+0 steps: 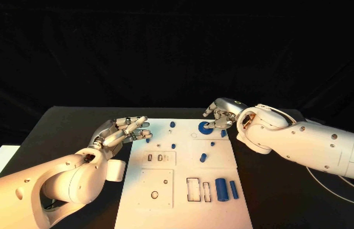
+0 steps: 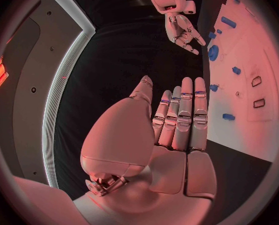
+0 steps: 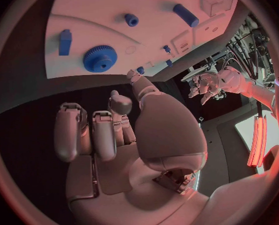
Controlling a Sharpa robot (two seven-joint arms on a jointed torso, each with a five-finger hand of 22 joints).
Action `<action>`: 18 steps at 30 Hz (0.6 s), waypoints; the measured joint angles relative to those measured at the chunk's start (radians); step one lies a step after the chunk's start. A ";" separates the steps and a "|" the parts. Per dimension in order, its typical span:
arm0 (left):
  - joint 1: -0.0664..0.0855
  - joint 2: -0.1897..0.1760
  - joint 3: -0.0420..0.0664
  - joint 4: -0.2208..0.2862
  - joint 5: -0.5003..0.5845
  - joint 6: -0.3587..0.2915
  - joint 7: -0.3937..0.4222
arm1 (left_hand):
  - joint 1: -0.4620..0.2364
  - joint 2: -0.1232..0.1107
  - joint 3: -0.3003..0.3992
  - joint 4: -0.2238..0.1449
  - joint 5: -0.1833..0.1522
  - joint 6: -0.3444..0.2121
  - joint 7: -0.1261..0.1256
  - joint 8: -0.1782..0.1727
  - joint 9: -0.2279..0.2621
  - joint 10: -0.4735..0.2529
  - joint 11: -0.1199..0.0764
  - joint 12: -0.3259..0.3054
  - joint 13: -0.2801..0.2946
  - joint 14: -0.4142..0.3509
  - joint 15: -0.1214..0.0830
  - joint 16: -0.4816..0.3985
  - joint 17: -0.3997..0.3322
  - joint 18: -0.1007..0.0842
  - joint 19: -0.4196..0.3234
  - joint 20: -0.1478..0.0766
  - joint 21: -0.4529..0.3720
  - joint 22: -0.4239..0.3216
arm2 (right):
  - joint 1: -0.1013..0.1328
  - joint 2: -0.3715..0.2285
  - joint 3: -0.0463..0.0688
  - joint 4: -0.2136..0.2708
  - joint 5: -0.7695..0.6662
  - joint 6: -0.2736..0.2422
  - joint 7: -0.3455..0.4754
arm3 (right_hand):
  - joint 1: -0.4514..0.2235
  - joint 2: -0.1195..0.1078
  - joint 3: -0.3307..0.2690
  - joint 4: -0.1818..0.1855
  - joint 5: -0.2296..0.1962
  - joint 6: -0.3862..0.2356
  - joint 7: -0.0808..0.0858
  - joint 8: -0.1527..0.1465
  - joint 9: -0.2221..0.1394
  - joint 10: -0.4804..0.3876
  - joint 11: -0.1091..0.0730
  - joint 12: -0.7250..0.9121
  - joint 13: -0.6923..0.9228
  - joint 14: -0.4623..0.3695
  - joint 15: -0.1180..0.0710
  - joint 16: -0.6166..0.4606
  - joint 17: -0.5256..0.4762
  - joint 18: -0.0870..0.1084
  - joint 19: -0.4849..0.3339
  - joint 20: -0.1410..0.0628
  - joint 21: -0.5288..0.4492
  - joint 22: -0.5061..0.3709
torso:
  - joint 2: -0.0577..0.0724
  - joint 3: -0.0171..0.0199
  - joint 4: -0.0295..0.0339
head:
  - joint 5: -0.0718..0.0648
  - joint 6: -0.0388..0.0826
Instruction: Assemble the parts on the task board
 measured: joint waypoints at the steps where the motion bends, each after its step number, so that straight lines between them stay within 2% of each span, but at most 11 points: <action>1: 0.000 0.000 0.000 0.000 0.000 0.000 0.000 | 0.000 0.000 0.000 0.000 0.000 0.000 0.000 0.000 0.000 0.000 0.000 0.000 0.000 0.000 0.000 0.000 0.000 0.000 0.000 0.000 0.000 0.000 | 0.000 -0.003 0.000 -0.002 0.005 0.006 -0.002 | 0.004 0.004 -0.007 0.005 0.000 -0.002 0.002 0.000 0.000 -0.002 0.002 0.044 0.050 0.000 0.001 0.007 0.000 0.000 0.003 0.003 0.005 0.008 | 0.000 0.0008 -0.0007 | 0.000 0.000; 3: 0.000 0.000 0.000 -0.002 0.000 0.001 0.000 | 0.000 0.000 0.000 0.000 0.000 0.000 0.000 0.000 0.000 0.000 0.000 0.000 0.000 0.000 0.000 0.000 0.000 0.000 0.000 0.000 0.000 0.000 | 0.000 -0.005 0.000 -0.007 0.013 0.016 -0.008 | 0.011 0.011 -0.021 0.013 0.000 -0.005 0.005 0.000 0.000 -0.003 0.005 0.099 0.115 0.000 0.015 0.016 0.000 0.000 0.003 0.003 0.012 0.021 | 0.000 0.0020 -0.0016 | 0.000 0.000; 12: 0.000 0.001 0.000 -0.006 0.000 0.004 -0.001 | 0.000 0.000 0.000 0.000 0.000 0.000 0.000 0.000 0.000 0.000 0.000 0.000 0.000 0.000 0.000 0.000 0.000 0.000 0.000 0.000 0.000 0.000 | -0.009 0.024 0.000 -0.051 0.030 0.046 -0.028 | 0.016 0.016 -0.027 0.018 0.000 -0.013 0.006 0.000 0.000 0.001 0.012 0.131 0.158 0.000 0.015 0.021 0.000 0.000 0.007 0.007 0.018 0.032 | 0.000 0.0013 -0.0014 | -0.002 0.001; 18: 0.000 0.001 0.000 -0.007 0.000 0.005 -0.001 | 0.000 0.000 0.000 0.000 0.000 0.000 0.000 0.000 0.000 0.000 0.000 0.000 0.000 0.000 0.000 0.000 0.000 0.000 0.000 0.000 0.000 0.000 | -0.015 0.056 -0.001 -0.083 0.028 0.054 -0.035 | 0.019 0.019 -0.028 0.017 0.000 -0.013 0.006 0.000 0.000 0.002 0.013 0.145 0.174 0.000 0.015 0.024 0.000 0.000 0.006 0.007 0.018 0.035 | 0.000 0.0005 -0.0003 | -0.002 -0.003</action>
